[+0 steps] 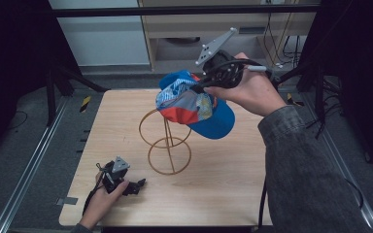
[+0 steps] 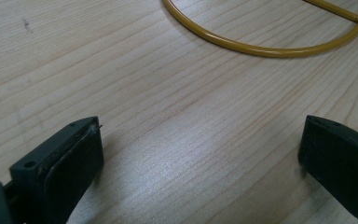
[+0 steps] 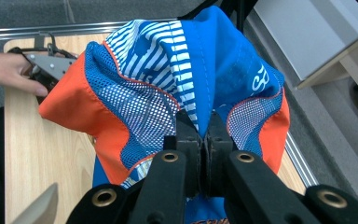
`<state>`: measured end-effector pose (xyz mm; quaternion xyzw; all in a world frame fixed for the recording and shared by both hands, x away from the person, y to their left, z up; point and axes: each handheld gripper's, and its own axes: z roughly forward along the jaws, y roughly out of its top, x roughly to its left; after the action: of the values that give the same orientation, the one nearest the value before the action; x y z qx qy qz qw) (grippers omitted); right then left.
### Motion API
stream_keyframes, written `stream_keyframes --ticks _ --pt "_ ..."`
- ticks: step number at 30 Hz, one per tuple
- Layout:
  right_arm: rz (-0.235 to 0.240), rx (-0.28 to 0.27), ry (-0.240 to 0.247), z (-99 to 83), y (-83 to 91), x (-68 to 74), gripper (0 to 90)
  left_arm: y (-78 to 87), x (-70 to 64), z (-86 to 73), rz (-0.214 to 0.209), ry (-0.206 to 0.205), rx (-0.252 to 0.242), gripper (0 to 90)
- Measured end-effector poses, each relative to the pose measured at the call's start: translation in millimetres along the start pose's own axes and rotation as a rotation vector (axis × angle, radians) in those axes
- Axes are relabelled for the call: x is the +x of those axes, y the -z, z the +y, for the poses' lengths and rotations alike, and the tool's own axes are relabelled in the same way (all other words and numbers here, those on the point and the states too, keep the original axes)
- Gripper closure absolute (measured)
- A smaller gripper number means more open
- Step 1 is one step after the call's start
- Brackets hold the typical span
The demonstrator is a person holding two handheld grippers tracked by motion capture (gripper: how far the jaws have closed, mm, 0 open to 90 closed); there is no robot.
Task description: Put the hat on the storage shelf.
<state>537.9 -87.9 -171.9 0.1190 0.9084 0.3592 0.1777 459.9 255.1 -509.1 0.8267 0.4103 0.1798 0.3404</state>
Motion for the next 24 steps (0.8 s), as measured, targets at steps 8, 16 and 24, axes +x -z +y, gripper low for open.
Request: stream_keyframes --ticks 8,16,24 --pt "0.025 -0.013 0.012 18.0 -18.2 3.2 87.8 0.0 -0.3 0.2 -0.002 -0.002 0.001 0.0" --pt "0.046 -0.002 0.029 29.1 -31.1 7.0 87.8 -0.1 -0.5 0.3 -0.005 -0.005 0.001 0.0" --pt "0.065 0.007 0.042 38.7 -40.5 11.5 87.8 -0.6 -1.0 0.5 -0.005 -0.003 -0.002 0.0"
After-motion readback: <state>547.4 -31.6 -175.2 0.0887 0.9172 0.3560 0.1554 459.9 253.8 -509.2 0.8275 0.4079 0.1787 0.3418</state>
